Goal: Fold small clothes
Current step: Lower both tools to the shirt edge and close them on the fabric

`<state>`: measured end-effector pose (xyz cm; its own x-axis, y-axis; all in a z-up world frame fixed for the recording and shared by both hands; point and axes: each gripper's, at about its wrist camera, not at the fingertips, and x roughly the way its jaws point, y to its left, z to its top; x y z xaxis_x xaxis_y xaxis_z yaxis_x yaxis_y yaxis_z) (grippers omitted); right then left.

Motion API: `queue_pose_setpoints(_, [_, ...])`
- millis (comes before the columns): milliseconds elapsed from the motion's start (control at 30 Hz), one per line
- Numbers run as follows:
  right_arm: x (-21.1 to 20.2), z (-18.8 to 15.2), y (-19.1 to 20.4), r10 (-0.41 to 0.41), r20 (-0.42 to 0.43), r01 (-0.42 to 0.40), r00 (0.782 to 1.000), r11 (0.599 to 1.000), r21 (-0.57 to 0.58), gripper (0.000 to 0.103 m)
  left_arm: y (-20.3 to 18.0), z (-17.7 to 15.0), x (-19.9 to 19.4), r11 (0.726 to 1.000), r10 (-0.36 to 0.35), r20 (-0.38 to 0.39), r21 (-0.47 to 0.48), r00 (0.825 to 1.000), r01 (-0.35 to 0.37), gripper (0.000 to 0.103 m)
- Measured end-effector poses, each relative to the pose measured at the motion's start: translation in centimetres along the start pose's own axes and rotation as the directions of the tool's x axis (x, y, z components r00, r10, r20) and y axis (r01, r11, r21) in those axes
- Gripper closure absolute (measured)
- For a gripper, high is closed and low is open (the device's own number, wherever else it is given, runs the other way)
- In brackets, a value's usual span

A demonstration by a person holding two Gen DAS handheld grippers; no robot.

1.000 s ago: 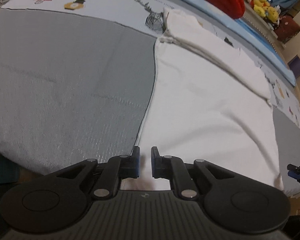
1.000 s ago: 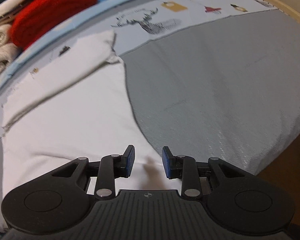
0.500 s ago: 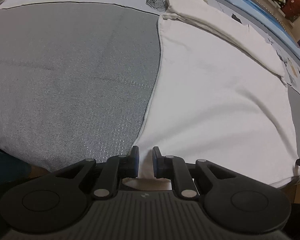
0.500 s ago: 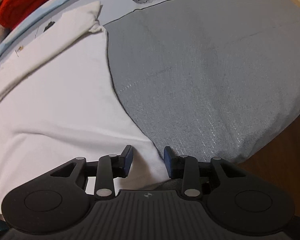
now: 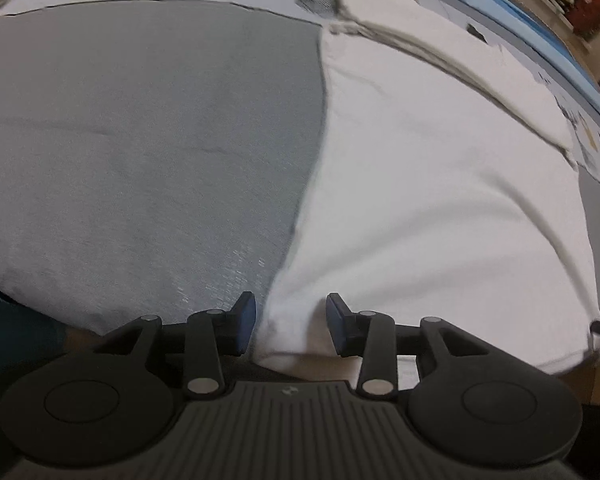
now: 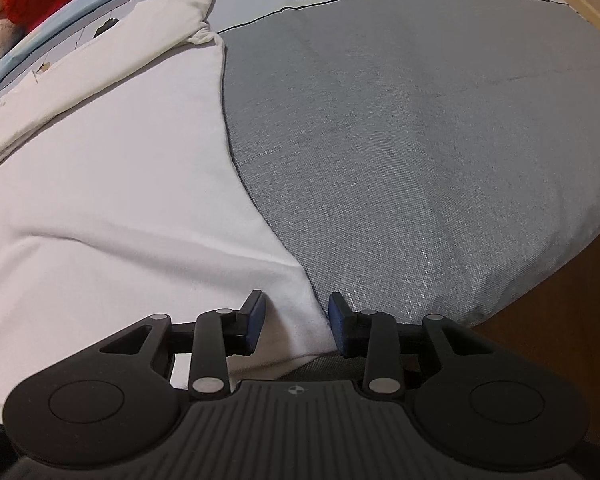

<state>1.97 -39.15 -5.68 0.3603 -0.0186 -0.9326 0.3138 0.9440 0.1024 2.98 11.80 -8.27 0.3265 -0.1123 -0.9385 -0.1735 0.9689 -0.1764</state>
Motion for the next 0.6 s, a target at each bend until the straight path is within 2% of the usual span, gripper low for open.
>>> queue_pose_setpoints(33, [0.1, 0.0, 0.1, -0.004, 0.0, 0.004, 1.0, 1.0, -0.006, 0.067, -0.4, -0.1, 0.1, 1.0, 0.006, 0.002, 0.025, 1.0, -0.006, 0.06])
queue_pose_setpoints(100, [0.3, 0.0, 0.4, -0.012, 0.001, 0.012, 1.0, 1.0, -0.021, 0.067, -0.9, -0.2, 0.2, 0.998, 0.02, 0.013, 0.063, 1.0, -0.021, 0.068])
queue_pose_setpoints(167, [0.3, -0.1, 0.7, -0.018, 0.003, 0.018, 1.0, 0.999, -0.029, 0.067, -0.9, -0.2, 0.2, 0.998, 0.029, 0.022, 0.064, 0.999, -0.03, 0.096])
queue_pose_setpoints(200, [0.3, -0.1, 0.7, -0.016, 0.004, 0.016, 1.0, 0.999, -0.03, 0.065, -0.7, -0.2, 0.1, 0.998, 0.025, 0.026, 0.056, 0.999, -0.026, 0.096])
queue_pose_setpoints(267, [0.1, -0.2, 0.8, -0.005, 0.007, 0.006, 1.0, 0.999, -0.033, 0.075, -0.5, -0.1, -0.5, 0.999, 0.018, 0.051, 0.05, 0.999, -0.02, 0.096])
queue_pose_setpoints(300, [0.0, -0.2, 0.8, 0.001, 0.018, 0.0, 1.0, 0.999, -0.034, 0.097, -0.5, -0.2, -0.8, 0.998, 0.015, 0.068, 0.055, 0.998, -0.019, 0.096])
queue_pose_setpoints(367, [-0.9, -0.1, 0.4, 0.02, 0.067, -0.019, 0.998, 1.0, -0.012, 0.098, -0.5, -0.3, -1.4, 0.998, 0.005, 0.085, 0.057, 0.996, -0.01, 0.096])
queue_pose_setpoints(467, [-1.9, 0.1, -0.1, 0.052, 0.115, -0.053, 0.992, 0.999, 0.006, 0.098, -0.1, -0.2, -0.7, 1.0, -0.003, 0.04, 0.025, 0.999, 0.002, 0.094])
queue_pose_setpoints(600, [-0.3, -0.1, -0.4, 0.022, 0.019, -0.023, 1.0, 1.0, 0.014, 0.093, 0.0, -0.1, 0.0, 1.0, 0.009, 0.01, 0.018, 1.0, -0.009, 0.091])
